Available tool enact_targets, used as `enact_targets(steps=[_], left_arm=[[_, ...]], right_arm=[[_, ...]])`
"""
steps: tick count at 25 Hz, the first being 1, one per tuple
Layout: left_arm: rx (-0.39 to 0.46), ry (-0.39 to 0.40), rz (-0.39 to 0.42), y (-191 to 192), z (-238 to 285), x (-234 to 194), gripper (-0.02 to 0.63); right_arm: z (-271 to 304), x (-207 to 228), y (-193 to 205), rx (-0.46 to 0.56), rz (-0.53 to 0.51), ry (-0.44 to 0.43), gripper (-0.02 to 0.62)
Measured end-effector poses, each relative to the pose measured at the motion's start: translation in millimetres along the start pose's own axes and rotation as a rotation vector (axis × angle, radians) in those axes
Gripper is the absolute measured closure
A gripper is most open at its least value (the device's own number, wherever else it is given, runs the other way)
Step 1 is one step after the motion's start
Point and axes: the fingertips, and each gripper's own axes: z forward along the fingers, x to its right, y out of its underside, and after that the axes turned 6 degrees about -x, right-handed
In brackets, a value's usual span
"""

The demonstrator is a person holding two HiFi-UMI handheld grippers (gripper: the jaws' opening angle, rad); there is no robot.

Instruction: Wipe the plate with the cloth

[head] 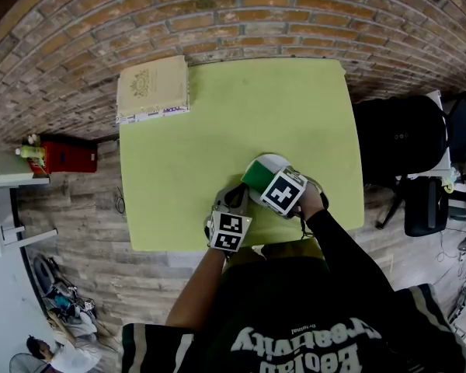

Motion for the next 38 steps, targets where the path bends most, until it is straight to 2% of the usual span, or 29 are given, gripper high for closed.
enact_targets(steps=[3,9,21,38], left_arm=[[-0.017,0.001,0.025,3.5,2.9,4.0,0.601],[-0.019,0.005,0.024,3.9,2.9,3.1,0.6],[-0.019,-0.002,0.027,4.2,3.0,2.6,0.6],[-0.019,0.0,0.026,5.2,3.0,2.4,0.6]], right_arm=[[2.8,0.4,2.5,-0.018,-0.011,0.004,0.288],[2.6,2.6,3.1,-0.021,-0.012,0.005,0.287],[-3.9,28.0,34.6,-0.092,0.013,0.079,0.287],[-18.9,61.9,87.5,-0.135,0.173,0.122,0.288]])
